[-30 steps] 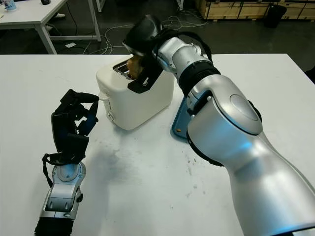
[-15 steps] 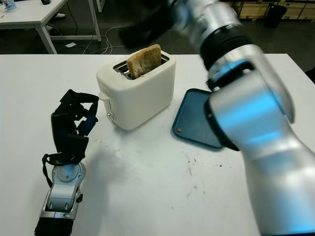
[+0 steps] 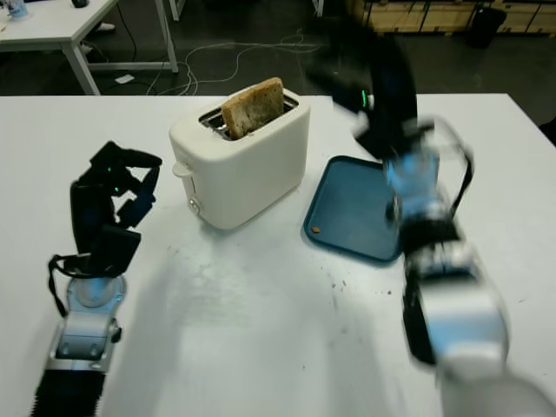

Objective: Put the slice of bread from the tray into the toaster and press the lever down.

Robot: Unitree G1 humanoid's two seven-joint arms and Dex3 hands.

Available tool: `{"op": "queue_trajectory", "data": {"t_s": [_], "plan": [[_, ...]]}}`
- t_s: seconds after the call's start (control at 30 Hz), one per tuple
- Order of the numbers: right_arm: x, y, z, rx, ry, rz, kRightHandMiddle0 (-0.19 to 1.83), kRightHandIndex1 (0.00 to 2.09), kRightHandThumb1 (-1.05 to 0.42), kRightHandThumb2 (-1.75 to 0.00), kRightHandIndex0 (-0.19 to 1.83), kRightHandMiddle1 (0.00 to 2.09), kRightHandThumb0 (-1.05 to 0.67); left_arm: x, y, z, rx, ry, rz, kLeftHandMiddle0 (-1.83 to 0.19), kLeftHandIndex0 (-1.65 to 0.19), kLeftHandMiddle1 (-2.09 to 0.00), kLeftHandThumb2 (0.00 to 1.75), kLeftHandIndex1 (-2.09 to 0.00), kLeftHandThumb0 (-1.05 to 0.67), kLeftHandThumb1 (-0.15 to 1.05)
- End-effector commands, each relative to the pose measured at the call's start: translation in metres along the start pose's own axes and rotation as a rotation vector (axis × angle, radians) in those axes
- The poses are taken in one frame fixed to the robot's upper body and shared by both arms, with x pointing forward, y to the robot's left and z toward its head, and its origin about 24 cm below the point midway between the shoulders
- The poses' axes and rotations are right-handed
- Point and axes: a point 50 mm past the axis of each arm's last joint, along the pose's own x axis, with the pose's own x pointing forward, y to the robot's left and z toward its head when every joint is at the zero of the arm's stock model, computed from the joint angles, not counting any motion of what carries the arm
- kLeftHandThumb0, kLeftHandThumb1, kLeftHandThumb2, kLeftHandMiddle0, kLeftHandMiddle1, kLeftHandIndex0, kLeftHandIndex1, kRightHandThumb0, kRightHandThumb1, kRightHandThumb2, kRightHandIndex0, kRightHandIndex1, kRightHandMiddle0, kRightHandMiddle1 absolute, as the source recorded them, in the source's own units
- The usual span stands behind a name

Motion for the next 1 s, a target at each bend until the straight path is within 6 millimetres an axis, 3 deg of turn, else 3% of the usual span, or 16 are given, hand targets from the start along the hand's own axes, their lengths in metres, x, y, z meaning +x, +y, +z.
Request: {"op": "queue_trajectory", "data": {"t_s": [0.0, 0.2, 0.33, 0.5, 0.57, 0.6, 0.67, 0.73, 0.77, 0.8, 0.83, 0.93, 0.97], "plan": [[-0.025, 0.004, -0.001, 0.072, 0.033, -0.05, 1.0, 0.71, -0.92, -0.3, 0.95, 0.14, -0.41, 0.01, 0.009, 0.007, 0.058, -0.039, -0.019, -0.8, -0.9, -1.75, 0.25, -0.71, -0.44, 0.92], [-0.062, 0.02, 0.005, 0.18, 0.085, -0.133, 1.08, 0.93, -0.92, -0.35, 0.94, 0.12, -0.43, 0.025, 0.026, 0.02, 0.211, -0.088, -0.102, -0.81, -1.07, -1.75, 0.25, -0.24, -0.44, 0.92], [-0.074, 0.024, 0.011, 0.161, 0.11, -0.129, 1.07, 1.03, -0.92, -0.37, 0.91, 0.11, -0.45, 0.037, 0.037, 0.033, 0.354, -0.128, -0.258, -0.78, -1.02, -1.74, 0.22, -0.14, -0.4, 0.92], [-0.071, 0.023, 0.014, 0.152, 0.093, -0.144, 1.08, 1.05, -0.92, -0.36, 0.89, 0.09, -0.44, 0.054, 0.051, 0.05, 0.512, -0.095, -0.493, -0.73, -0.93, -1.72, 0.16, -0.05, -0.33, 0.92], [-0.07, 0.023, 0.015, 0.157, 0.088, -0.153, 1.08, 1.05, -0.92, -0.35, 0.88, 0.09, -0.44, 0.059, 0.051, 0.053, 0.572, -0.07, -0.562, -0.77, -0.92, -1.64, 0.14, -0.03, -0.33, 0.92], [-0.069, 0.023, 0.015, 0.159, 0.086, -0.158, 1.08, 1.04, -0.92, -0.34, 0.87, 0.09, -0.45, 0.06, 0.05, 0.054, 0.599, -0.065, -0.601, -0.79, -0.93, -1.49, 0.15, -0.03, -0.32, 0.92], [-0.067, 0.023, 0.015, 0.164, 0.082, -0.167, 1.08, 1.04, -0.92, -0.33, 0.86, 0.08, -0.45, 0.063, 0.047, 0.055, 0.64, -0.048, -0.666, -0.68, -0.98, -0.83, 0.19, -0.03, -0.31, 0.92], [-0.066, 0.022, 0.016, 0.169, 0.079, -0.174, 1.08, 1.03, -0.92, -0.33, 0.86, 0.08, -0.45, 0.064, 0.043, 0.054, 0.663, -0.034, -0.706, -0.87, -0.97, -0.49, 0.2, -0.01, -0.3, 0.92], [-0.066, 0.022, 0.016, 0.169, 0.078, -0.177, 1.09, 1.03, -0.92, -0.32, 0.85, 0.08, -0.45, 0.065, 0.041, 0.053, 0.669, -0.032, -0.719, -1.06, -0.95, -0.44, 0.18, 0.0, -0.29, 0.92], [-0.066, 0.021, 0.016, 0.17, 0.077, -0.18, 1.09, 1.03, -0.92, -0.32, 0.85, 0.08, -0.44, 0.065, 0.038, 0.052, 0.673, -0.031, -0.731, -1.12, -0.93, -0.51, 0.17, 0.0, -0.28, 0.92], [-0.065, 0.021, 0.016, 0.17, 0.075, -0.183, 1.09, 1.03, -0.92, -0.32, 0.85, 0.08, -0.44, 0.066, 0.036, 0.05, 0.679, -0.029, -0.745, -1.12, -0.91, -0.58, 0.17, 0.0, -0.27, 0.92], [-0.065, 0.02, 0.016, 0.173, 0.071, -0.192, 1.09, 1.02, -0.92, -0.32, 0.86, 0.08, -0.44, 0.067, 0.029, 0.046, 0.689, -0.012, -0.776, -1.11, -0.91, -0.53, 0.2, 0.0, -0.27, 0.92], [-0.065, 0.019, 0.016, 0.175, 0.07, -0.194, 1.1, 1.03, -0.92, -0.32, 0.86, 0.08, -0.44, 0.067, 0.027, 0.045, 0.687, -0.004, -0.783, -1.14, -0.9, -0.65, 0.22, -0.01, -0.27, 0.92]]}}
